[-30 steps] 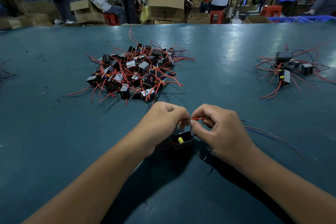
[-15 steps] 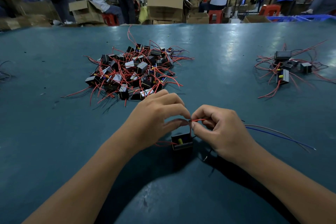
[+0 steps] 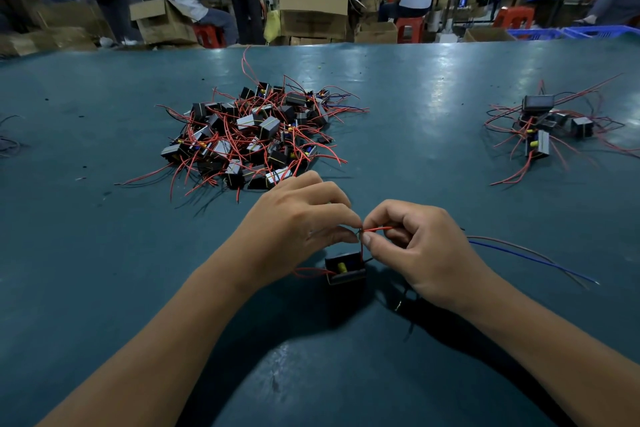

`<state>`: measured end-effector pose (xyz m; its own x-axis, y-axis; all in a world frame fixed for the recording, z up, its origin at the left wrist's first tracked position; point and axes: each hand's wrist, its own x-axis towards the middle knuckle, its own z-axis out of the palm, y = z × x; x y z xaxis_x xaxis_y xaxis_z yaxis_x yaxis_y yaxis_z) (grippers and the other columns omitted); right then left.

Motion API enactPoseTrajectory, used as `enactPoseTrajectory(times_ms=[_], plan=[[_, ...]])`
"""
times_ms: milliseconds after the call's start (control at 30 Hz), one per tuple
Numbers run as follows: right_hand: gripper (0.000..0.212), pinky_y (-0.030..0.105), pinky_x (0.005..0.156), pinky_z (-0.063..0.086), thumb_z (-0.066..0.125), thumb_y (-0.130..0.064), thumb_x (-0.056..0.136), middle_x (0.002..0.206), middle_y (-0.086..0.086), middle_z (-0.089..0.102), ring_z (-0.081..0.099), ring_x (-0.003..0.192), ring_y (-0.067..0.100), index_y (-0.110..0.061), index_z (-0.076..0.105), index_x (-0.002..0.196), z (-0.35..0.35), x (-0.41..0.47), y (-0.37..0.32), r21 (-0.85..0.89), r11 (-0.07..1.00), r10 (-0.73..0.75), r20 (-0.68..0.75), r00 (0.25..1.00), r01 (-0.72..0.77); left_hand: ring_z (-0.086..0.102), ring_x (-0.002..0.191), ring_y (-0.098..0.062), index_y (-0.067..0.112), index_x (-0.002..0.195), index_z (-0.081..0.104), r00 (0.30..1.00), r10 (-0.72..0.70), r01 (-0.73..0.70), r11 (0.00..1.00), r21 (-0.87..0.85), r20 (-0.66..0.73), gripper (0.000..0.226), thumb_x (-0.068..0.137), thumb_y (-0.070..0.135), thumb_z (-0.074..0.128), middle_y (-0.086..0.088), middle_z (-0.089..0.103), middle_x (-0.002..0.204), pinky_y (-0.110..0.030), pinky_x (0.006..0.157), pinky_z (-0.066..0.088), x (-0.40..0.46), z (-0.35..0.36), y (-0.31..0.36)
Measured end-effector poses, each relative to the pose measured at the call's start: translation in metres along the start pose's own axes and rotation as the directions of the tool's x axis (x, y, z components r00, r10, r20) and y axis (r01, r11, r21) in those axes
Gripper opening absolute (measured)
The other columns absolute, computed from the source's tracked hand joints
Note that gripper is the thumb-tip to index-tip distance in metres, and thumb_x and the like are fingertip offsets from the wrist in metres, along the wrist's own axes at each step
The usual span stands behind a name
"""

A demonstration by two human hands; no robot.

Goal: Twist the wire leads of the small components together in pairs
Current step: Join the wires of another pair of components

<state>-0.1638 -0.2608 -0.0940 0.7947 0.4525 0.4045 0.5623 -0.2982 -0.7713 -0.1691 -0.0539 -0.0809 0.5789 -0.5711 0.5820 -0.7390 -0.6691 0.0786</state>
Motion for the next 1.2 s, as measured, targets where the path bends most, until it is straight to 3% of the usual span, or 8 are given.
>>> enactPoseTrajectory(times_ms=[267, 433, 567, 667, 800, 967, 1133, 1200], plan=[[0.021, 0.001, 0.053, 0.033, 0.069, -0.001, 0.086, 0.049, -0.025, 0.049, 0.049, 0.049, -0.006, -0.019, 0.064, 0.076, -0.002, -0.001, -0.001, -0.009, 1.0, -0.023, 0.013, 1.0, 0.023, 0.056, 0.077, -0.025, 0.015, 0.093, 0.077, 1.0, -0.007, 0.007, 1.0, -0.021, -0.01, 0.019, 0.094, 0.03, 0.065, 0.001, 0.067, 0.089, -0.04, 0.066, 0.05, 0.0, 0.002, 0.002], [0.023, 0.0, 0.054, 0.034, 0.068, 0.0, 0.086, 0.049, -0.025, 0.049, 0.05, 0.049, -0.006, -0.019, 0.063, 0.076, -0.001, -0.003, -0.001, -0.024, 0.999, -0.045, 0.005, 0.999, 0.045, 0.055, 0.083, -0.02, 0.013, 0.091, 0.071, 0.988, -0.143, 0.151, 0.975, -0.162, 0.062, 0.015, 0.097, 0.024, 0.064, 0.004, 0.062, 0.089, -0.037, 0.073, 0.047, 0.0, 0.003, 0.012], [0.025, 0.0, 0.055, 0.034, 0.069, 0.001, 0.085, 0.055, -0.028, 0.053, 0.052, 0.053, -0.007, -0.022, 0.063, 0.077, 0.001, -0.003, -0.002, -0.048, 0.997, -0.067, -0.04, 0.997, 0.065, 0.052, 0.073, -0.013, 0.015, 0.084, 0.067, 0.923, -0.352, 0.384, 0.852, -0.356, 0.154, 0.017, 0.095, 0.027, 0.06, 0.007, 0.058, 0.077, -0.032, 0.067, 0.043, 0.001, 0.006, 0.02], [0.024, 0.001, 0.056, 0.035, 0.069, 0.001, 0.084, 0.062, -0.027, 0.057, 0.054, 0.057, -0.006, -0.021, 0.064, 0.077, 0.002, -0.003, -0.001, -0.054, 0.996, -0.076, -0.073, 0.994, 0.073, 0.039, 0.054, -0.007, 0.011, 0.077, 0.067, 0.819, -0.525, 0.56, 0.639, -0.528, 0.234, 0.021, 0.096, 0.02, 0.063, 0.005, 0.049, 0.06, -0.023, 0.052, 0.032, 0.004, 0.009, 0.026], [0.025, 0.002, 0.06, 0.037, 0.07, -0.001, 0.084, 0.065, -0.026, 0.058, 0.056, 0.061, -0.005, -0.025, 0.063, 0.077, 0.004, -0.003, 0.001, -0.075, 0.995, -0.064, -0.074, 0.995, 0.059, 0.031, 0.054, -0.011, 0.014, 0.068, 0.067, 0.691, -0.652, 0.676, 0.43, -0.598, 0.313, 0.026, 0.094, 0.015, 0.064, 0.003, 0.041, 0.056, -0.024, 0.05, 0.024, 0.007, 0.013, 0.03], [0.023, 0.003, 0.063, 0.038, 0.069, -0.007, 0.084, 0.066, -0.021, 0.058, 0.057, 0.066, -0.002, -0.027, 0.062, 0.077, 0.004, -0.003, 0.001, -0.097, 0.993, -0.074, -0.081, 0.994, 0.066, 0.03, 0.046, -0.004, 0.012, 0.068, 0.064, 0.73, -0.634, 0.662, 0.565, -0.493, 0.254, 0.024, 0.091, 0.02, 0.065, 0.011, 0.04, 0.05, -0.017, 0.045, 0.024, 0.007, 0.01, 0.03], [0.003, 0.01, 0.064, 0.04, 0.064, -0.018, 0.082, 0.07, -0.012, 0.061, 0.056, 0.068, 0.005, -0.019, 0.065, 0.08, 0.006, -0.003, 0.001, -0.163, 0.981, -0.119, -0.075, 0.99, 0.106, 0.034, 0.057, -0.015, 0.019, 0.058, 0.066, 0.595, -0.7, 0.741, 0.285, -0.608, 0.396, 0.022, 0.075, 0.032, 0.06, -0.003, 0.045, 0.06, -0.029, 0.055, 0.025, 0.01, 0.012, 0.035], [0.007, 0.006, 0.065, 0.039, 0.065, -0.015, 0.083, 0.069, -0.014, 0.06, 0.056, 0.068, 0.001, -0.02, 0.065, 0.079, 0.005, -0.003, 0.003, -0.116, 0.989, -0.101, -0.089, 0.991, 0.091, 0.035, 0.053, -0.011, 0.021, 0.062, 0.065, 0.641, -0.682, 0.718, 0.369, -0.59, 0.353, 0.023, 0.084, 0.029, 0.065, 0.004, 0.048, 0.059, -0.024, 0.052, 0.026, 0.008, 0.01, 0.033]])
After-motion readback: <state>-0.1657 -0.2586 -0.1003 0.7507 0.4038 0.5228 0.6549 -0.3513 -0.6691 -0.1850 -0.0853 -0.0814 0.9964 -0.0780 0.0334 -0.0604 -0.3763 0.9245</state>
